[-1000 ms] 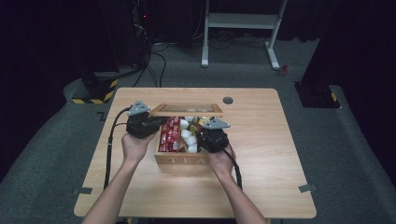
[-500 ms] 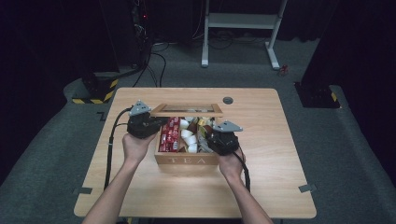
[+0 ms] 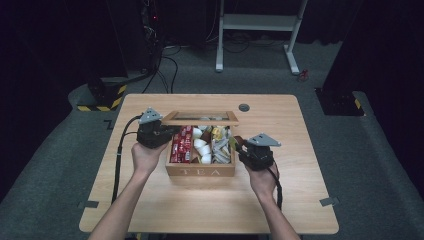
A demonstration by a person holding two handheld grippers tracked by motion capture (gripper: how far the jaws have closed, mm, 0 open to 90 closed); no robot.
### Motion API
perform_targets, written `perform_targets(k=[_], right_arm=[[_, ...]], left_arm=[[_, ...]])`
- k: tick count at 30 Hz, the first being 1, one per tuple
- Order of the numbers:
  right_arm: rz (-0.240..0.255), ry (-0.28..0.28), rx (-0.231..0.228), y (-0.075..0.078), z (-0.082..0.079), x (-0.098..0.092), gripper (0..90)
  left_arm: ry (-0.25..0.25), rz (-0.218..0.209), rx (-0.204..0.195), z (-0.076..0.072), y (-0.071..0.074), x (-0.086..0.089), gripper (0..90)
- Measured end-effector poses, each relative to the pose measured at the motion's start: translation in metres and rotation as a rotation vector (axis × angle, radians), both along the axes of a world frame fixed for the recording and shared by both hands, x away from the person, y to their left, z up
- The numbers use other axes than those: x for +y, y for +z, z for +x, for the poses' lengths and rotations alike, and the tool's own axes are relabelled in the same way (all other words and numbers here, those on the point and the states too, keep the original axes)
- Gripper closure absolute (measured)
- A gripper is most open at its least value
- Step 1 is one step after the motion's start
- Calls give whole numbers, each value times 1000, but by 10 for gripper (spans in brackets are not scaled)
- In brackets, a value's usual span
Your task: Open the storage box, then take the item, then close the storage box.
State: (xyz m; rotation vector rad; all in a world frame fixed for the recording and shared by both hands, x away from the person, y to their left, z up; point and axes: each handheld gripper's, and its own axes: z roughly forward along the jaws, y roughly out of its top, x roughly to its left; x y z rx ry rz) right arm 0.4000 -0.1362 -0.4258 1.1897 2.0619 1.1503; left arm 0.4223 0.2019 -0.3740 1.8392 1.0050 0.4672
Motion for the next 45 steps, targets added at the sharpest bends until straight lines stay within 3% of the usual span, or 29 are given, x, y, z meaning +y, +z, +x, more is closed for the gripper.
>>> perform_targets(k=[13,30,38,45], right_arm=[[18,-82,0,-2,-9,-42,642],[35,-183,49,-24,-16,-90,642],[40,-206,78,-36,-11,-104,641],[40,-209,101,-50,-7,-104,640]], left_arm=[[-1,5,0,0,0,0,810],[-9,5,5,-1,-1,0,811],[-16,11,8,-2,-2,1,816],[-18,19,11,-4,-5,0,817]])
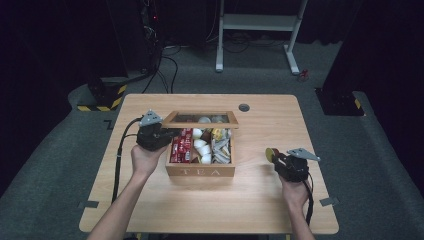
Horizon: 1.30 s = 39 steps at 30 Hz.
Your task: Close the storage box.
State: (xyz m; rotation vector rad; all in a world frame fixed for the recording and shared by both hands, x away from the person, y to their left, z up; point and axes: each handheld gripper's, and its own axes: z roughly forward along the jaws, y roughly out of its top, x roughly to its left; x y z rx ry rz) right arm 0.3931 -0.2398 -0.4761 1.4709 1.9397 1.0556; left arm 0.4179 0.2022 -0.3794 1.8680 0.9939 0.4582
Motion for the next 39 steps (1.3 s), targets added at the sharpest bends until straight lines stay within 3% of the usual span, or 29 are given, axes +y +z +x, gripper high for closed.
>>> perform_targets(k=[8,28,37,39], right_arm=[[19,19,34,-13,10,8,636],[33,29,83,-25,21,14,620],[37,10,88,-28,21,9,485],[59,8,81,-28,18,6,474]], left_arm=[[-1,3,6,-3,-4,0,822],[3,3,22,-6,-8,-1,831],[3,4,17,-7,-9,-1,831],[4,3,15,-7,-9,-1,831]])
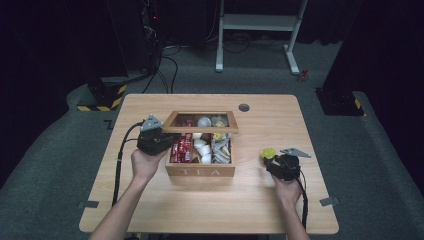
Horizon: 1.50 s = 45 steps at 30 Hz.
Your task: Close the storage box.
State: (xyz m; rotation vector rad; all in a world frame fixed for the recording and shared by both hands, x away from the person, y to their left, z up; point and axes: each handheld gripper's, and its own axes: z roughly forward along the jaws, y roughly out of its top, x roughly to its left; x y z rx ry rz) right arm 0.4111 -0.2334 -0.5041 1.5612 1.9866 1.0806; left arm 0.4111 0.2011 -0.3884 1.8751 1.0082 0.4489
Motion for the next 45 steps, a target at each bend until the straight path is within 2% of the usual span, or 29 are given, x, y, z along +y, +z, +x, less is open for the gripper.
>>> perform_targets(k=[2,5,10,15,22,30,35,41,45], right_arm=[[14,-2,-10,1,-3,-1,462],[0,-2,-26,3,-8,-5,441],[13,0,-51,6,-18,-16,417],[-6,6,-65,5,-29,-26,396],[-15,-16,-35,-5,-41,-40,390],[-77,-40,-14,-15,-54,-46,387],[-102,-48,-10,-17,-56,-47,380],[-162,-25,12,-18,-55,-44,369],[-177,-18,12,-19,-55,-42,350]], left_arm=[[1,0,-2,0,0,0,830],[2,-1,-3,0,0,0,830],[-3,8,-1,-1,-1,0,830],[0,-2,1,-3,-4,0,831],[-3,-2,8,-6,-8,0,831],[0,-7,11,-8,-11,0,831],[-2,-16,23,-11,-16,0,831],[-3,-19,23,-12,-18,0,831],[-2,-17,18,-13,-18,0,831]])
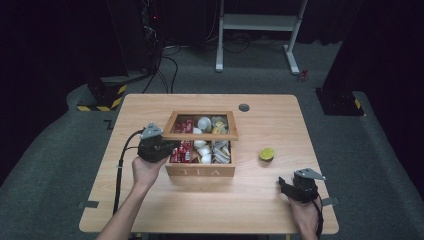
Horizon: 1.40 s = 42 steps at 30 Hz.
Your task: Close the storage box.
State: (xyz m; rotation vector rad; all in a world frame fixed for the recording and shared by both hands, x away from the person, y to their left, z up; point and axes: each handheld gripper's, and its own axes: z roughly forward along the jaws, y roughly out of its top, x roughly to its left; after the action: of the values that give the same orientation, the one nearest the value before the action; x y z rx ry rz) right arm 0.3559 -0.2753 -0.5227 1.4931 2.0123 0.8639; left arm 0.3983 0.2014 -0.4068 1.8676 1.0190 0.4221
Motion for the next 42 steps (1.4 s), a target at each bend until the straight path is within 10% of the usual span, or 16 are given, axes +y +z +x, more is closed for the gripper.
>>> perform_targets(k=[42], right_arm=[[-5,-5,4,0,1,1,322]], left_arm=[[-6,2,31,-18,-25,-2,824]])
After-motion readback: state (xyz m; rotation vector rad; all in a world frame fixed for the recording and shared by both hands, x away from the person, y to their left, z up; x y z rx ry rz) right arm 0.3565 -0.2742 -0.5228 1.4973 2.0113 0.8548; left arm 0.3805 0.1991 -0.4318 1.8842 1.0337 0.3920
